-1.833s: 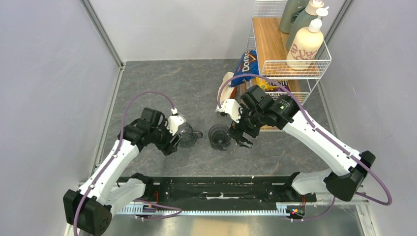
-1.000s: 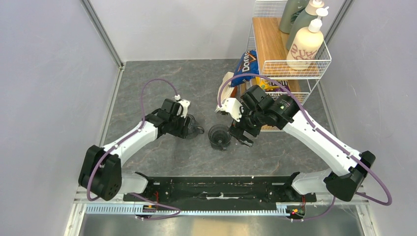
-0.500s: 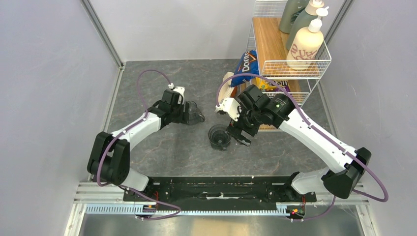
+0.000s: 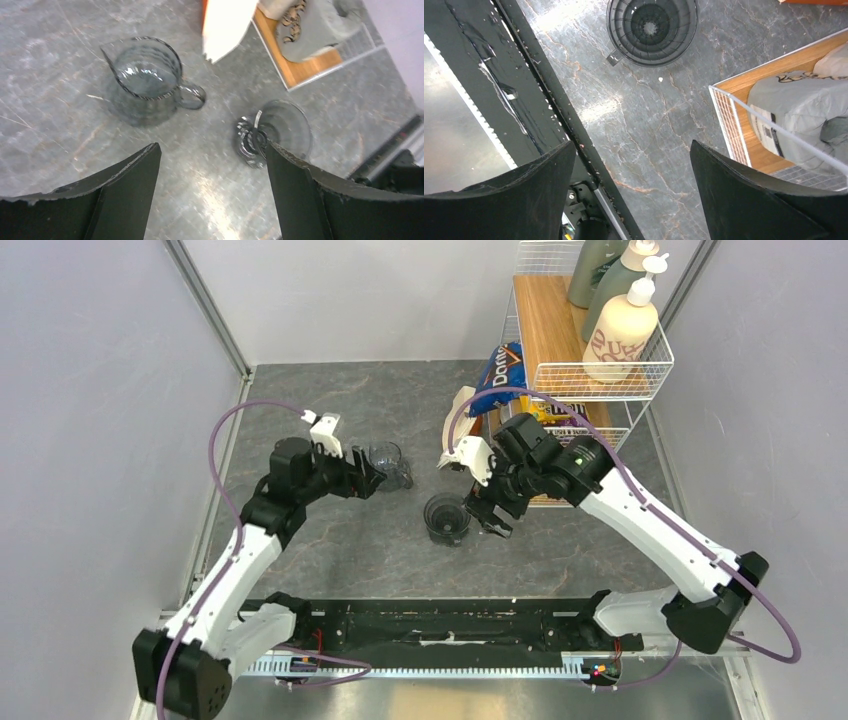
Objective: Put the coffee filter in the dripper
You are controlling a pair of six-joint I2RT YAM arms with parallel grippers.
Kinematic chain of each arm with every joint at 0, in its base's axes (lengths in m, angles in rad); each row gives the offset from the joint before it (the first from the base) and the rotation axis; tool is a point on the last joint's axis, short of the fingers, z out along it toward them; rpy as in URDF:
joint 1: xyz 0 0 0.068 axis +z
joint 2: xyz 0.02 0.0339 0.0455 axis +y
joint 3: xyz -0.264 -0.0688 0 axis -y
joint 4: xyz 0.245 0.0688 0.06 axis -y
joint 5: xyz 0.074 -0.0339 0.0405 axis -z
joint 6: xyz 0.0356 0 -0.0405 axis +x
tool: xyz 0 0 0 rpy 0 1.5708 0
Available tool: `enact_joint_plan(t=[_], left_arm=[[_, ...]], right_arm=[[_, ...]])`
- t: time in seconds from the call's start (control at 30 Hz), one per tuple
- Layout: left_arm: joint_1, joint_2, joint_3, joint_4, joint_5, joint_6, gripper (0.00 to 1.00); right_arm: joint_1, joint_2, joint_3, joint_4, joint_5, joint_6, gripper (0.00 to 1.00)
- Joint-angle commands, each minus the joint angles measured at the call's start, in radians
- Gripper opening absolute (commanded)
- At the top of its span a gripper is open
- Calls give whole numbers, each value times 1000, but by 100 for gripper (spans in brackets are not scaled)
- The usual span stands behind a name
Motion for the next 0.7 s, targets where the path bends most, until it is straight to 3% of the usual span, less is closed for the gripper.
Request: enact_joint_plan(t=[0.0,0.2,0.3,0.67], left_arm=[[-1,-107,-70,-88,75,-114,86],[23,-135,2,-144,-29,-196,88],[56,-143,16,-142,-35,-240,88],[156,-158,35,-145,-61,-296,89]], right_arm=[[4,-58,-69,98,-21,104,92],[73,-95,-236,338,108,467,89],[100,-70,-290,372,114,614,91],[160,28,-438,544,249,717,95]])
